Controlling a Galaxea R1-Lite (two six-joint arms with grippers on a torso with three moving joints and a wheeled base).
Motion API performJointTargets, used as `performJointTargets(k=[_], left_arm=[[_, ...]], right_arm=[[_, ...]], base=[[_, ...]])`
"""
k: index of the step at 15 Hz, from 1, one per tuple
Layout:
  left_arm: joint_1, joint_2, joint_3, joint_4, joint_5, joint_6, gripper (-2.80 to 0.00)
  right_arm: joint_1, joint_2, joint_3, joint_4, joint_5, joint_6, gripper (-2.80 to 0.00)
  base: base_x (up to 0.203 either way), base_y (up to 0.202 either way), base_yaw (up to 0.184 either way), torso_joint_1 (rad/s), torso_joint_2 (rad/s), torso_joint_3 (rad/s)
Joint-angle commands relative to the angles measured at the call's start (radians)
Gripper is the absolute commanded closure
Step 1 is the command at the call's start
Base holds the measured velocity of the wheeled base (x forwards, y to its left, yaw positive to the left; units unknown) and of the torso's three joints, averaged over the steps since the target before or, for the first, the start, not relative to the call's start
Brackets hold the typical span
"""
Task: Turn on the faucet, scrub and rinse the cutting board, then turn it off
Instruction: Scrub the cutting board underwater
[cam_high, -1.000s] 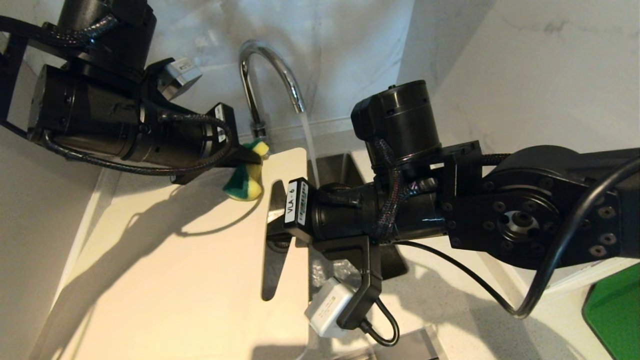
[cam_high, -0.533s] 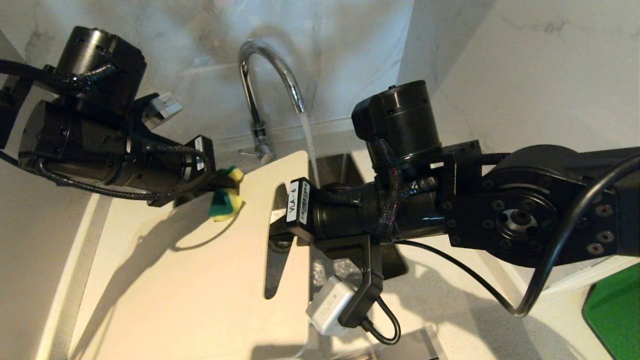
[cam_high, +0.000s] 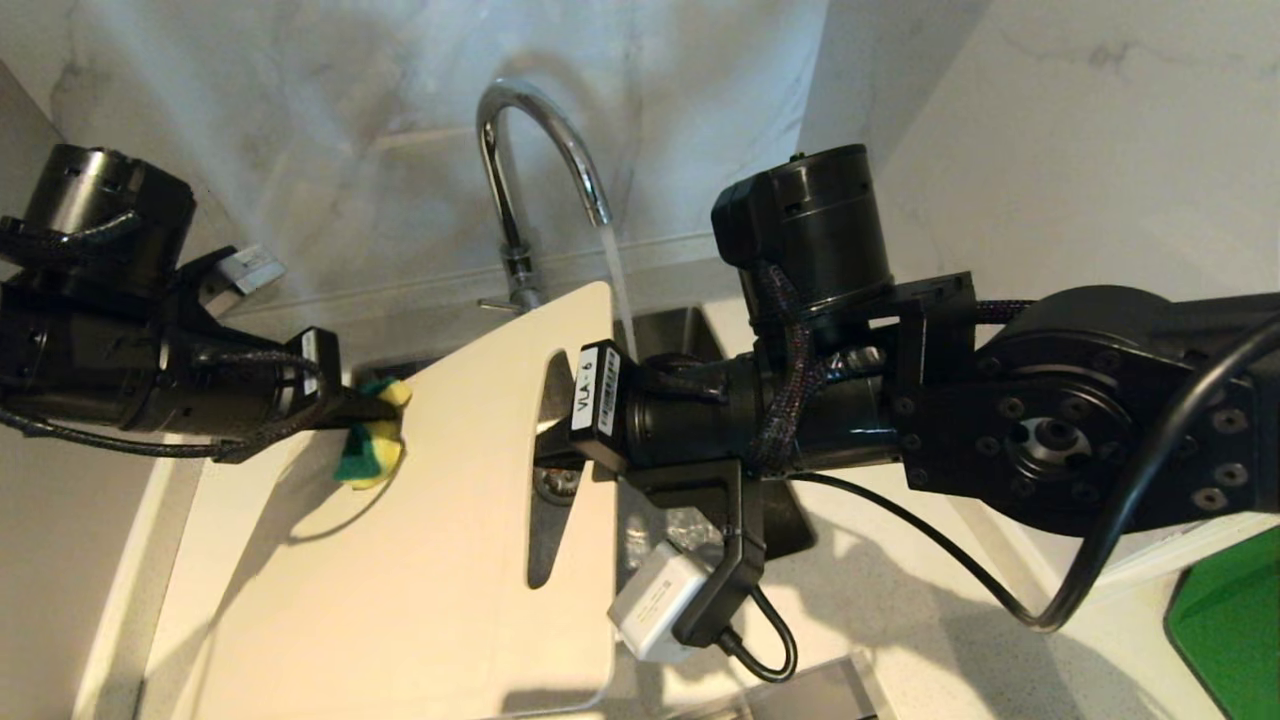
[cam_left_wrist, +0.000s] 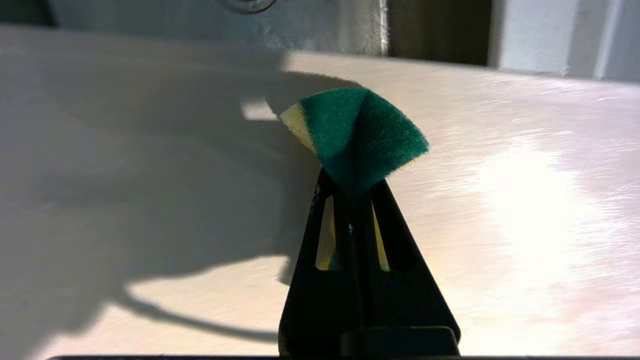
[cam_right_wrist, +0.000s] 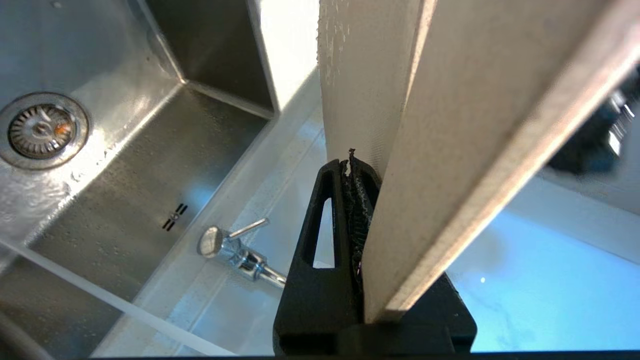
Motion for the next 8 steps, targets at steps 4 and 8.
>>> performJointTargets(k=[4, 8], left_arm=[[0.148, -0.031, 0.174, -0.122, -0.051, 0.047, 0.0], [0.23, -0.025, 0.249, -0.185, -0.086, 0.087, 0.0]], right_arm=[[0.0, -0.015, 0.001, 0.002, 0.003, -0.011, 0.0], [-0.003, -0.031, 0.006, 0.002, 0.003, -0.01, 0.0]], base=[[0.0, 0.0, 0.0, 0.0, 0.0, 0.0], [0.0, 0.0, 0.0, 0.0, 0.0, 0.0]])
